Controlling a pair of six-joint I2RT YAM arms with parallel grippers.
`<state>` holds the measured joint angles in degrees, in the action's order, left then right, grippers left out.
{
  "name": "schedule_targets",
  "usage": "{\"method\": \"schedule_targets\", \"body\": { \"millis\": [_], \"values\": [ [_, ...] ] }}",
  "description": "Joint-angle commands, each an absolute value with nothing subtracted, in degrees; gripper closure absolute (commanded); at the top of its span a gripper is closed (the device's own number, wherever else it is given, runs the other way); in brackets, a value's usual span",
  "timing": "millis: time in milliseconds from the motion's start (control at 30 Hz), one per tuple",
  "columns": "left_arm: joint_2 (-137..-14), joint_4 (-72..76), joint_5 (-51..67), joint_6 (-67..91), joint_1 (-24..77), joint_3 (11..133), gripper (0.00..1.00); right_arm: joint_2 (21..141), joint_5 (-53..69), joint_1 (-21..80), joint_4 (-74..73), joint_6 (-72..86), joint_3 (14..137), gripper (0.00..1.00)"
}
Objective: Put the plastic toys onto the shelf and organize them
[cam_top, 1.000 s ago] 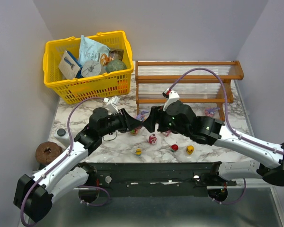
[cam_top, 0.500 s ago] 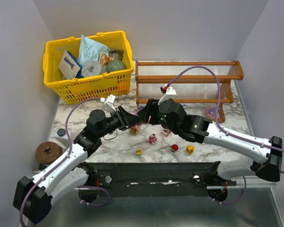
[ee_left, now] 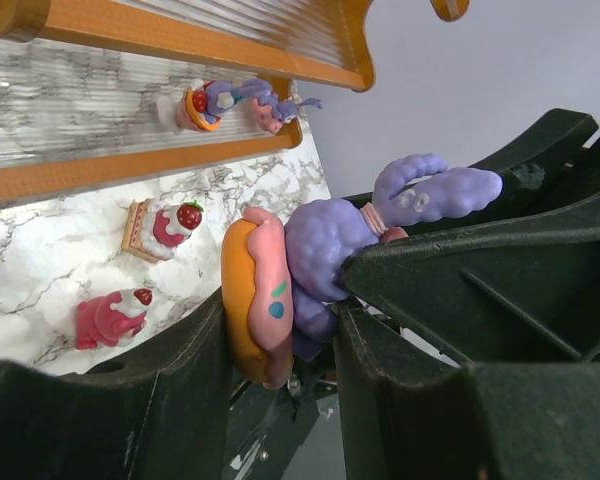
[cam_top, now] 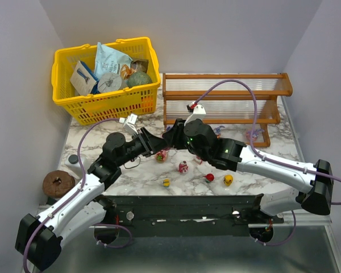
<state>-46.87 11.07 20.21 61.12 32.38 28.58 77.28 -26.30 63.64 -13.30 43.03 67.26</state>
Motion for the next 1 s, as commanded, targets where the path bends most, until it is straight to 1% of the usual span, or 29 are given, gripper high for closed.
{"method": "schedule_targets", "body": {
  "millis": [0, 33, 67, 133, 167, 233, 267, 300, 400, 433, 500, 600, 633, 700, 733, 800, 833, 967],
  "values": [
    [-46.32, 14.94, 20.3, 61.52, 32.78, 28.39, 1.0, 78.75, -29.0, 63.81, -12.39, 42.72, 67.59, 0.62],
    [-46.32, 14.94, 20.3, 61.61, 32.7, 28.3, 1.0, 78.84, -29.0, 63.81, -12.31, 42.71, 67.5, 0.65],
    [-46.32, 14.94, 20.56, 61.52, 32.78, 28.13, 1.0, 79.01, -29.0, 63.81, -12.3, 42.8, 67.5, 0.72],
    [-46.32, 14.77, 20.92, 61.61, 32.78, 28.04, 1.0, 79.36, -29.35, 63.81, -12.3, 43.06, 67.33, 0.78],
    [-46.41, 14.68, 21.09, 61.61, 32.78, 27.86, 1.0, 79.45, -29.53, 63.81, -12.39, 43.07, 67.15, 0.83],
    [-46.49, 14.33, 21.62, 61.61, 32.78, 27.77, 1.0, 79.54, -29.88, 63.81, -12.31, 43.42, 66.97, 0.9],
    [-46.49, 14.15, 21.8, 61.61, 32.78, 27.6, 1.0, 79.54, -30.23, 63.81, -12.3, 43.42, 66.97, 0.95],
    [-46.49, 13.98, 21.88, 61.61, 32.78, 27.51, 1.0, 79.54, -30.41, 63.81, -12.39, 43.59, 66.8, 0.97],
    [-46.67, 12.66, 22.15, 61.17, 32.78, 27.6, 0.86, 79.63, -31.2, 63.81, -12.48, 43.77, 66.53, 0.99],
    [-46.67, 12.13, 22.32, 61.0, 32.78, 27.6, 0.75, 79.54, -31.55, 63.81, -12.48, 43.86, 66.45, 0.99],
    [-46.58, 11.52, 22.24, 60.65, 32.78, 27.68, 0.68, 79.63, -32.08, 63.72, -12.57, 44.12, 66.36, 0.99],
    [-46.58, 9.5, 21.8, 59.42, 32.7, 28.12, 0.5, 79.72, -33.22, 63.81, -13.27, 44.73, 65.92, 0.99],
    [-46.58, 7.93, 21.71, 59.07, 32.78, 28.3, 0.4, 79.63, -34.01, 63.81, -13.45, 44.82, 65.57, 0.99],
    [-46.32, 5.99, 20.66, 57.4, 32.78, 29.09, 0.29, 79.45, -34.98, 63.81, -13.71, 45.09, 65.22, 0.99],
    [-46.23, 4.15, 20.57, 56.61, 32.78, 29.35, 0.18, 79.37, -36.2, 63.81, -13.88, 45.09, 65.04, 0.99],
    [-45.53, 1.42, 19.08, 54.59, 32.78, 30.23, 0.06, 79.45, -37.17, 63.72, -14.32, 44.83, 64.78, 0.99],
    [-45.18, 0.1, 18.72, 54.06, 32.78, 30.41, 0.01, 79.54, -37.96, 63.81, -14.33, 44.56, 64.69, 0.99],
    [-42.99, -6.4, 16.88, 51.25, 32.78, 31.11, 0.01, 79.98, -39.81, 63.63, -14.76, 44.03, 64.25, 0.99]
  ]
}}
